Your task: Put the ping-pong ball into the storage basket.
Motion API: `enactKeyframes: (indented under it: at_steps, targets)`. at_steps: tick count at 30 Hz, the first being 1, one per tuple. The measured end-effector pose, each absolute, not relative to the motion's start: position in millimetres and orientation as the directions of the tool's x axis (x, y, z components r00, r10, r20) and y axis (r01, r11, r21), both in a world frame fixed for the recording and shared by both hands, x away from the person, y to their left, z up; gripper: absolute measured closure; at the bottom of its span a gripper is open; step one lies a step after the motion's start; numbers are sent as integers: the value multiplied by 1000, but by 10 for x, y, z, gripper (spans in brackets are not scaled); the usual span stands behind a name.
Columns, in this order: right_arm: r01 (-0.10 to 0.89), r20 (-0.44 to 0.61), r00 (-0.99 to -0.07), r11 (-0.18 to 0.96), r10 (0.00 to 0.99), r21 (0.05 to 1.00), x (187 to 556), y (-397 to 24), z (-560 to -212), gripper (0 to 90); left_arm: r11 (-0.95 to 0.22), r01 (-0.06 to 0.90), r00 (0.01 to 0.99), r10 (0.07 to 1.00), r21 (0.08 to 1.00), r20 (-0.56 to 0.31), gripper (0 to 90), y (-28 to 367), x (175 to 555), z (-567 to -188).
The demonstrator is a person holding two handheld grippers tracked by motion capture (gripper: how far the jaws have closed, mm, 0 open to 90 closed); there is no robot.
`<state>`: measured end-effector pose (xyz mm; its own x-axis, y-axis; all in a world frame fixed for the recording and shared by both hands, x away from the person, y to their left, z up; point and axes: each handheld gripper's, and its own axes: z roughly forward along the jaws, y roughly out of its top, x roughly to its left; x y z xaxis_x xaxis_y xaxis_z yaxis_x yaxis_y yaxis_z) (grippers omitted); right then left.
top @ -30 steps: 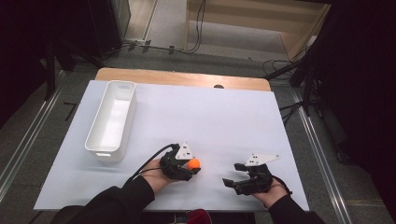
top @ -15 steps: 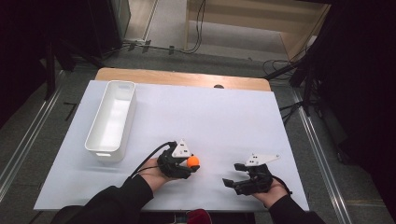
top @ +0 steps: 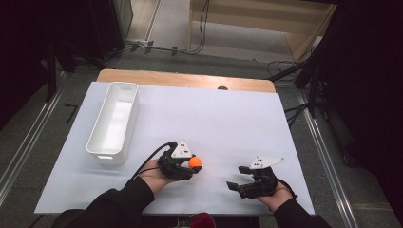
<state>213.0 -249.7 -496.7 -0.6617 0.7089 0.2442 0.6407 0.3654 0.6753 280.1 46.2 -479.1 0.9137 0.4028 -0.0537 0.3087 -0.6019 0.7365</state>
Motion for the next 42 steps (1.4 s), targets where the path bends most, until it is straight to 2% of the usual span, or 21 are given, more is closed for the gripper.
enactKeyframes:
  at_steps: [19, 42]
  targets:
    - [639, 247, -660, 358, 709, 681, 2131, -2503, -4964, 195, -565, 328, 900, 430, 757, -69, 507, 578, 2849, -4711]
    - [639, 248, -661, 358, 708, 681, 2129, -2498, -4962, 195, -508, 399, 857, 504, 763, -112, 507, 819, 2992, -4618]
